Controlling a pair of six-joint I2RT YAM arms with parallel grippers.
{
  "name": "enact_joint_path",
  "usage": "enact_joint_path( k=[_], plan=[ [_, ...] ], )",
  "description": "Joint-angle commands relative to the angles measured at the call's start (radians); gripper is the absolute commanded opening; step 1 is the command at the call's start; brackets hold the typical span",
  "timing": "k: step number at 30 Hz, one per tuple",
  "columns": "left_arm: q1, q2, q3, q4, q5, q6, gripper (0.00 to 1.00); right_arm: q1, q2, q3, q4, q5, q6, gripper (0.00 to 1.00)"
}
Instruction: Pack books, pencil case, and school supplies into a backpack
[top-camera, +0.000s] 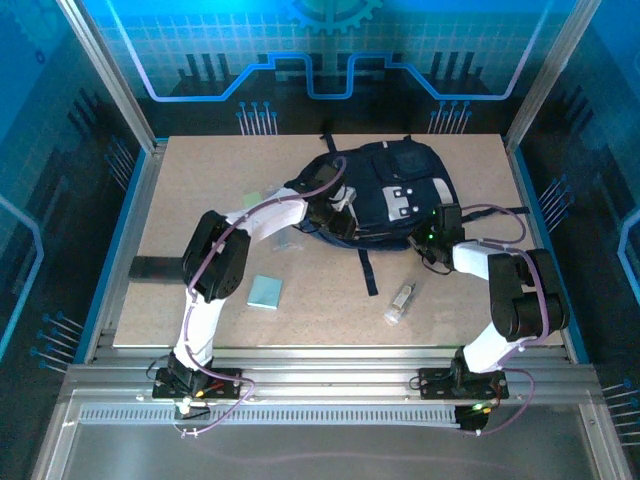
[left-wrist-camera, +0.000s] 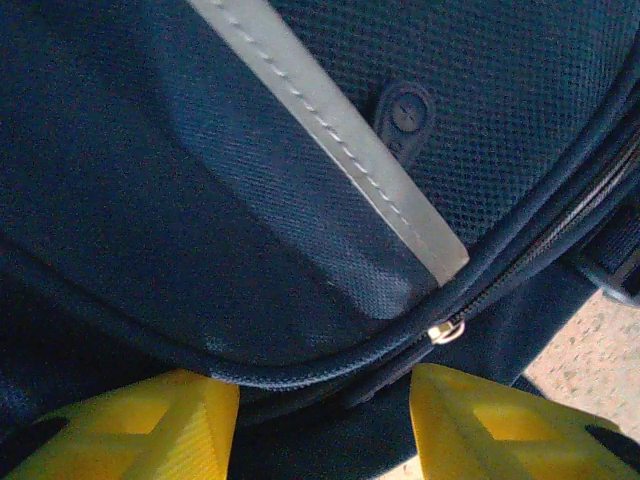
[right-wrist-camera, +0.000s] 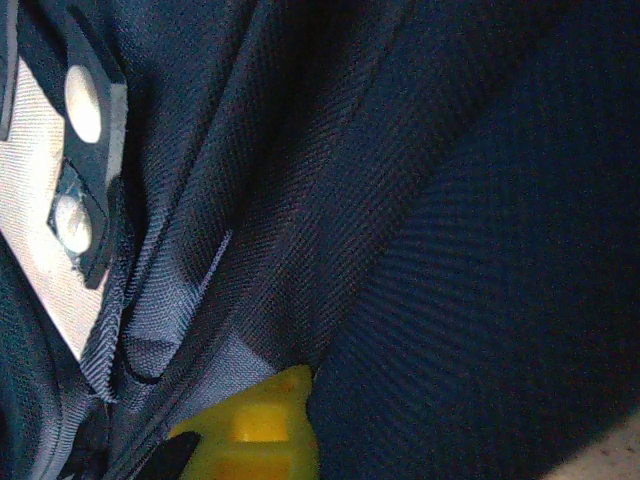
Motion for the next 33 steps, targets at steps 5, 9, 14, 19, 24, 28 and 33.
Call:
enact_joint_path(
  k=[5,9,14,19,24,28,33],
  plan=[
    [-0.099,0.030,0.084,-0.107,0.070,0.188,0.41,0.000,0.025,0.019,-0.017,-0.050,-0.026,0.00],
    [-0.128,-0.027,0.046,-0.097,0.055,0.209,0.40,-0.004,0.025,0.017,-0.017,-0.051,-0.025,0.00],
    [-0.144,-0.095,0.011,-0.047,0.056,0.209,0.42,-0.005,0.018,0.015,-0.019,-0.050,-0.027,0.00],
    [-0.146,-0.060,0.037,-0.037,0.036,0.254,0.39,-0.006,0.012,0.010,-0.018,-0.054,-0.022,0.00],
    [-0.146,-0.032,0.055,-0.029,-0.067,0.319,0.39,-0.005,0.012,0.005,-0.020,-0.054,-0.021,0.00],
    [-0.145,0.005,0.046,-0.009,-0.168,0.405,0.39,-0.006,0.012,-0.003,-0.011,-0.059,-0.016,0.00],
    [-0.130,0.068,0.082,-0.022,-0.181,0.441,0.38,-0.007,0.011,-0.013,-0.010,-0.055,-0.013,0.00]
  ],
)
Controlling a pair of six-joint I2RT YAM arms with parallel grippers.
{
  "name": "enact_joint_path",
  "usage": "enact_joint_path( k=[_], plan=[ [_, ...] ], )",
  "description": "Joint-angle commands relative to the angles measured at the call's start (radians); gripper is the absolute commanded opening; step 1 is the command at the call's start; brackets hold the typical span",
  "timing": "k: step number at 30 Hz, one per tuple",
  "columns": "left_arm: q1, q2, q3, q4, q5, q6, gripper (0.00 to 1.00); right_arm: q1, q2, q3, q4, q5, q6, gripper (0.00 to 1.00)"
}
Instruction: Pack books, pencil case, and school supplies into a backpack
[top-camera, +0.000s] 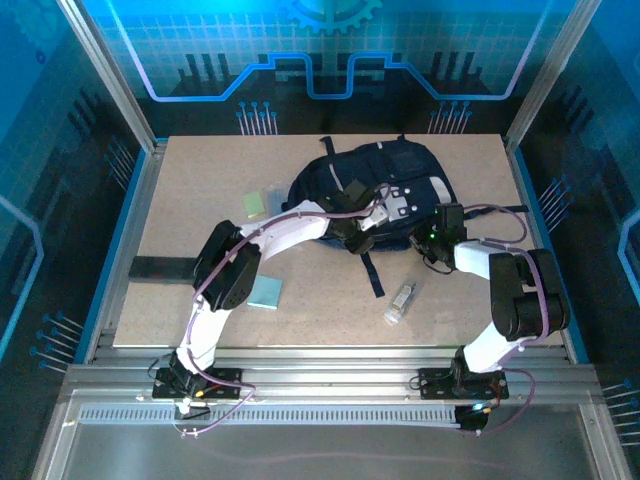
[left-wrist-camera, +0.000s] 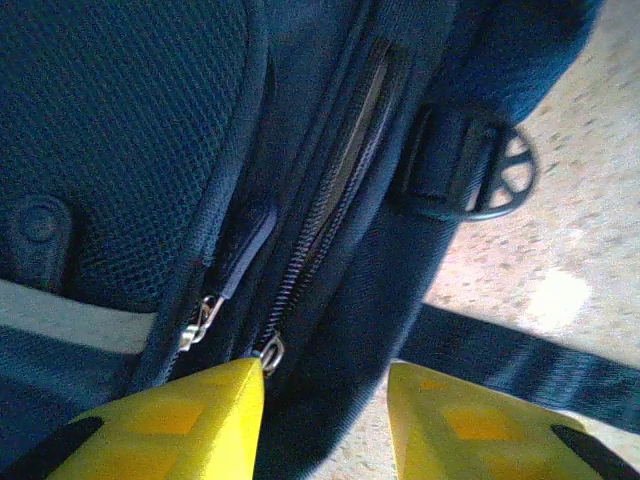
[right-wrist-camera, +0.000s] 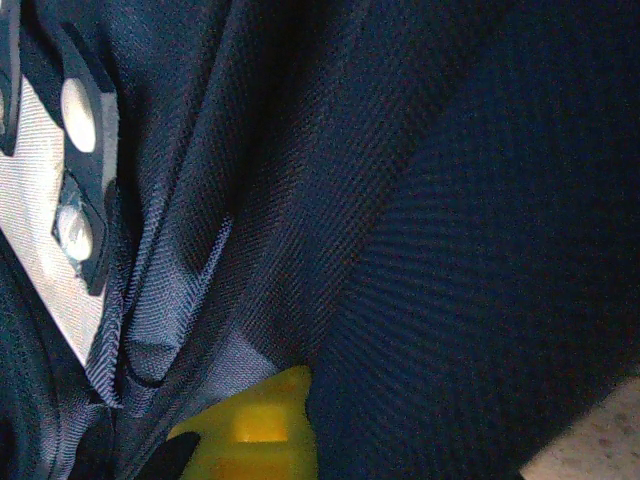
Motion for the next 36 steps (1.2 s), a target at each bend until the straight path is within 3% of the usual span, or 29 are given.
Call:
enact_joint_path(
  k=[1,10,13,17,21,26,30,36],
  plan=[
    [0.018,0.056,0.046,-0.017,-0.048,0.063,0.38,0.007,0.008,-0.016,-0.011,-0.023,-0.007,0.00],
    [0.059,0.086,0.039,-0.060,-0.152,0.081,0.43,-0.012,0.001,-0.027,-0.019,-0.019,-0.014,0.00],
    [0.059,0.038,0.024,-0.068,-0.129,0.062,0.46,-0.028,-0.008,-0.036,-0.024,-0.013,-0.018,0.00],
    [0.066,-0.042,0.009,-0.044,-0.083,-0.024,0.49,-0.045,-0.012,-0.040,-0.019,-0.027,-0.021,0.00],
    [0.097,-0.102,0.022,-0.031,0.006,-0.234,0.61,-0.041,-0.064,-0.027,-0.053,-0.078,-0.066,0.00],
    [0.129,-0.192,-0.055,0.070,0.033,-0.408,0.67,-0.036,-0.222,-0.003,-0.239,-0.088,-0.163,0.25],
    [0.199,-0.205,-0.116,0.149,0.124,-0.545,0.68,-0.001,-0.326,0.065,-0.403,-0.067,-0.255,0.37],
    [0.248,-0.179,-0.195,0.253,0.287,-0.689,0.69,0.109,-0.279,0.173,-0.439,-0.065,-0.312,0.40]
  ],
)
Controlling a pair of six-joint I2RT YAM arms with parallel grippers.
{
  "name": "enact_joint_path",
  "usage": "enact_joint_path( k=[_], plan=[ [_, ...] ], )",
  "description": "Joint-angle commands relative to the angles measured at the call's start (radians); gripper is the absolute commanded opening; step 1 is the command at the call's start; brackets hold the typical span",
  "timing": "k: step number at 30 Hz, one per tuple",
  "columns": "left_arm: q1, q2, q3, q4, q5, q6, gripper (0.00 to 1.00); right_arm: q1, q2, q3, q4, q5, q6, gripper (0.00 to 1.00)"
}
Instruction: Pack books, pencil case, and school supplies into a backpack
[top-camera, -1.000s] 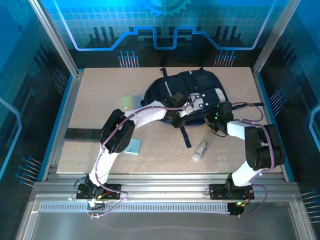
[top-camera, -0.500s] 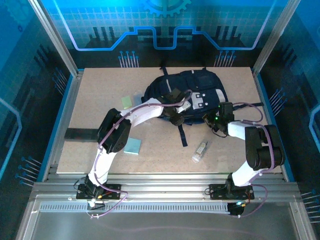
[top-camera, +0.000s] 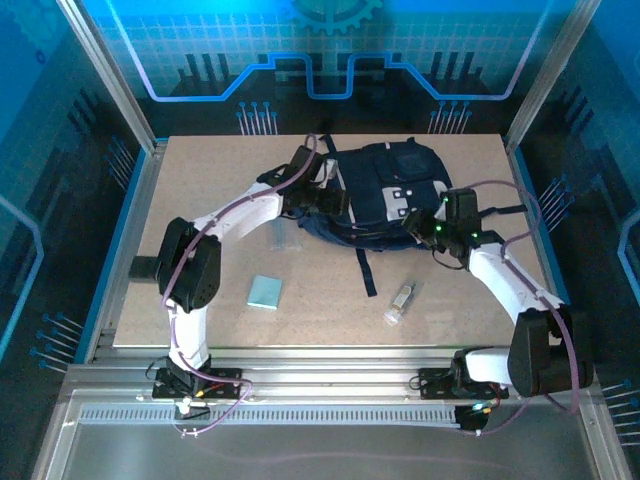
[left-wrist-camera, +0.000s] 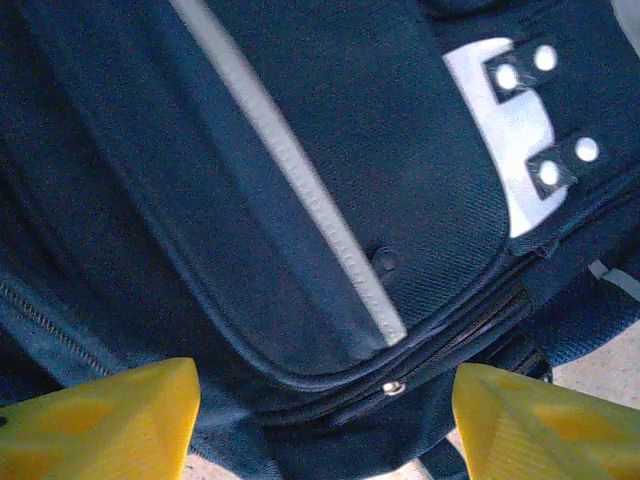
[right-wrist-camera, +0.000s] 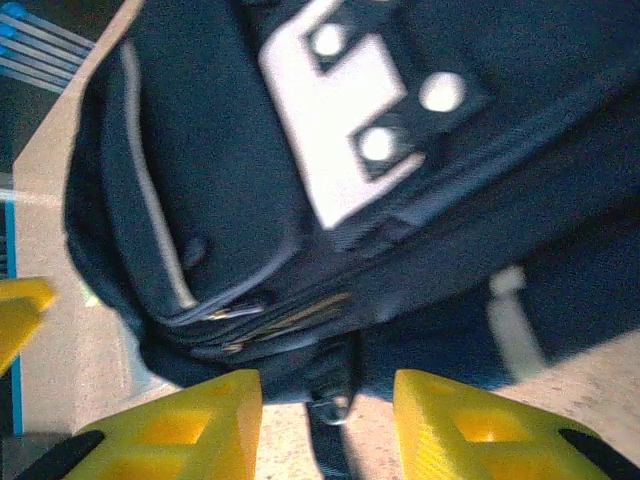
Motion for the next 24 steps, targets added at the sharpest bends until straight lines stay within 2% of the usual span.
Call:
enact_joint_path(
  k=[1,6,10,12,17,20,24],
  plan=[
    [0.007,0.023,-0.048,0.079,0.138,-0.138,0.68,0.071,0.062,0.075,-0.058,-0.011,-0.065,0.40],
    [0.015,0.041,-0.103,0.092,0.100,-0.190,0.68,0.167,0.232,0.172,-0.012,-0.053,-0.096,0.34],
    [0.051,0.044,-0.168,0.081,0.018,-0.228,0.61,0.248,0.357,0.268,-0.048,0.005,-0.145,0.34],
    [0.072,0.050,-0.199,0.082,0.016,-0.243,0.57,0.286,0.422,0.327,-0.097,0.051,-0.156,0.36],
    [0.083,0.081,-0.215,0.062,-0.020,-0.239,0.56,0.352,0.535,0.417,-0.174,0.175,-0.135,0.45],
    [0.084,0.102,-0.214,0.060,-0.018,-0.240,0.48,0.373,0.594,0.461,-0.209,0.216,-0.111,0.50],
    [0.085,0.107,-0.242,0.072,-0.019,-0.244,0.43,0.407,0.642,0.512,-0.272,0.335,-0.105,0.56]
  ],
)
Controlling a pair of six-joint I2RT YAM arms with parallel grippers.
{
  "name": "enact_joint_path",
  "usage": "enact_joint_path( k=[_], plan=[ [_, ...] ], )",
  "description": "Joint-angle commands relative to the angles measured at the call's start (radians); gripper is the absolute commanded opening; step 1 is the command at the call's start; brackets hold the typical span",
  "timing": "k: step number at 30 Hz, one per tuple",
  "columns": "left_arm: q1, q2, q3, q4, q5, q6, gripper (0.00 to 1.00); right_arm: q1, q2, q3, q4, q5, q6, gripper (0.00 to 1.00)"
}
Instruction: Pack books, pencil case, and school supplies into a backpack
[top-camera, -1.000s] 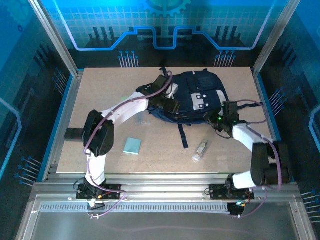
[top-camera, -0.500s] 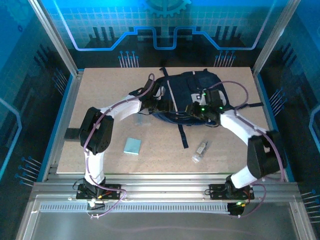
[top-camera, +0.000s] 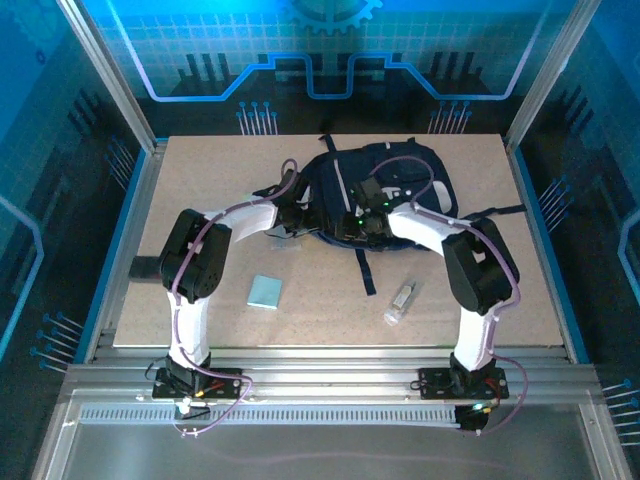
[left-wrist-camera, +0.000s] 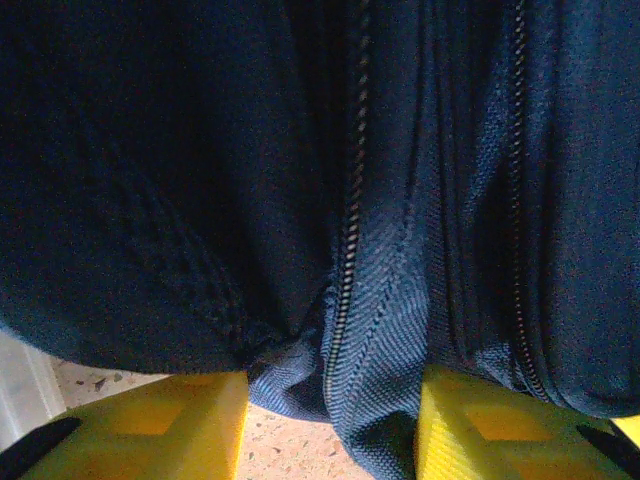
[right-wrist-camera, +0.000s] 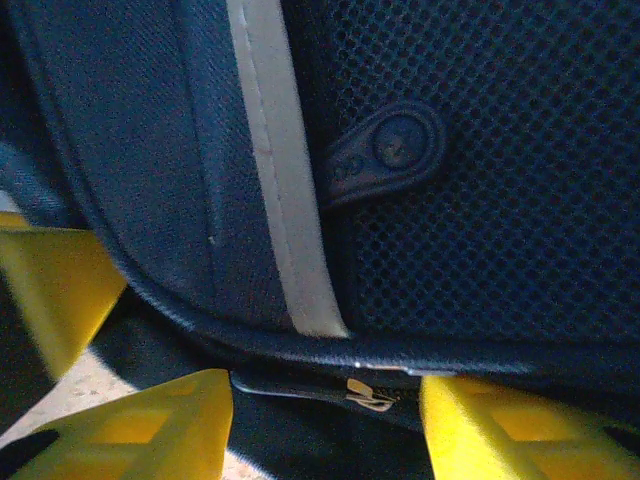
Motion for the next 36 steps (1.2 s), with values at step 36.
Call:
enact_joint_path(
  k=[36],
  plan=[
    [0.025,-0.098,0.008,-0.110,-0.084,0.064,0.45,-0.039,-0.265,-0.095,-0.147,0.116,-0.012,0.64]
  ],
)
